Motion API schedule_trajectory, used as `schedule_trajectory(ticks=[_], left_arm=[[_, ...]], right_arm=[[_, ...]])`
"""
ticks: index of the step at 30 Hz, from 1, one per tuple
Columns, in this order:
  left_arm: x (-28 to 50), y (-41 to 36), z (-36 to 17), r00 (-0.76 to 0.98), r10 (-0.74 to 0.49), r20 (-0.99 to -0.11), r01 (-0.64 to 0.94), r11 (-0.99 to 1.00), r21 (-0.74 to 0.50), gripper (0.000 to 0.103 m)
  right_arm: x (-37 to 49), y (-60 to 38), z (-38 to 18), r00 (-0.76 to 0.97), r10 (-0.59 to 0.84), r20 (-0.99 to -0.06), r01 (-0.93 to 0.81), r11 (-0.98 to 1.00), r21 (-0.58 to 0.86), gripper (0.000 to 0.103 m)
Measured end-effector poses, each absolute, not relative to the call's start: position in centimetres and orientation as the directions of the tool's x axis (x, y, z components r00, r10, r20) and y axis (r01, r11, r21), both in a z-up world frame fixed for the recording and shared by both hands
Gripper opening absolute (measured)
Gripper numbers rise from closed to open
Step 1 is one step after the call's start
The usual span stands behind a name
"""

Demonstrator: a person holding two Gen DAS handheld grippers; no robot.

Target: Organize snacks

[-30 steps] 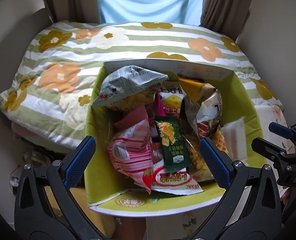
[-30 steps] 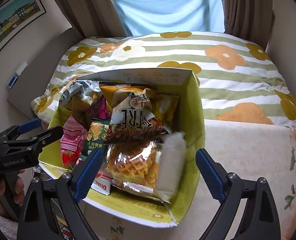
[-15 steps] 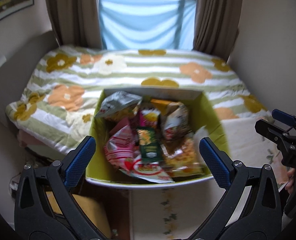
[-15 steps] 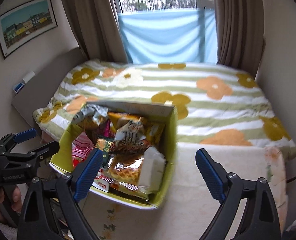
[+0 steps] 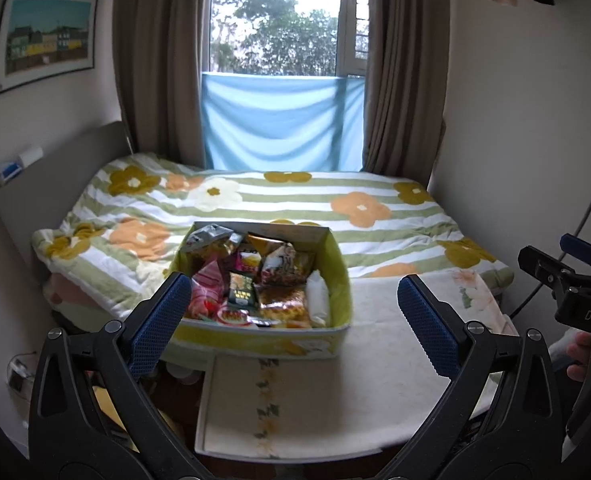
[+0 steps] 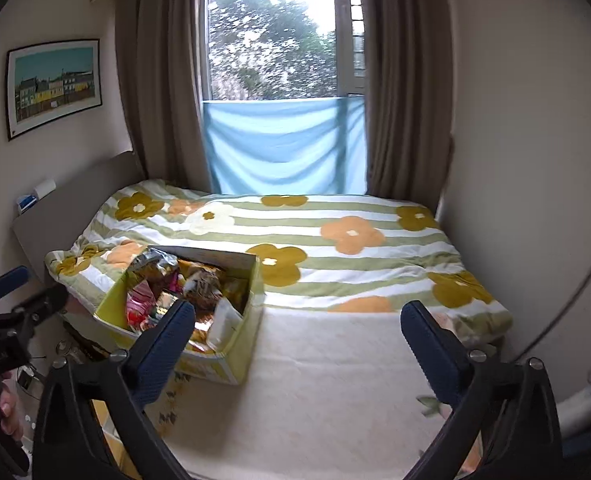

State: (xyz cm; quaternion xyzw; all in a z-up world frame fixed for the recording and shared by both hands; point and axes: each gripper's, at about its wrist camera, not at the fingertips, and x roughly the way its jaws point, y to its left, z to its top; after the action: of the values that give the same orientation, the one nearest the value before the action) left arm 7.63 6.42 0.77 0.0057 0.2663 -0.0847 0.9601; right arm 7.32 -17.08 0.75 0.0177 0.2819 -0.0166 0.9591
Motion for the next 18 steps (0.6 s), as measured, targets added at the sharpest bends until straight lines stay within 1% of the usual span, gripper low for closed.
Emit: schedule_trajectory(ticks=[7,18], left_arm=[[2.6,4.4,0.2,0.858,-0.151,-0.492,0.171,0.985,-0.004,0.103],[-0.1,3.2,0.6,0.864,-0.16,-0.477,0.186,0.983,0.007,0.103]], right_arm=[[2.0,-18.8,0.4,0.863,-0.055,-0.502,0.09,0.995,0.044,0.102],[-0.8,-19.0,-0.2,0.864,-0.062,-0.499,0.095,0.995,0.04,0.102]])
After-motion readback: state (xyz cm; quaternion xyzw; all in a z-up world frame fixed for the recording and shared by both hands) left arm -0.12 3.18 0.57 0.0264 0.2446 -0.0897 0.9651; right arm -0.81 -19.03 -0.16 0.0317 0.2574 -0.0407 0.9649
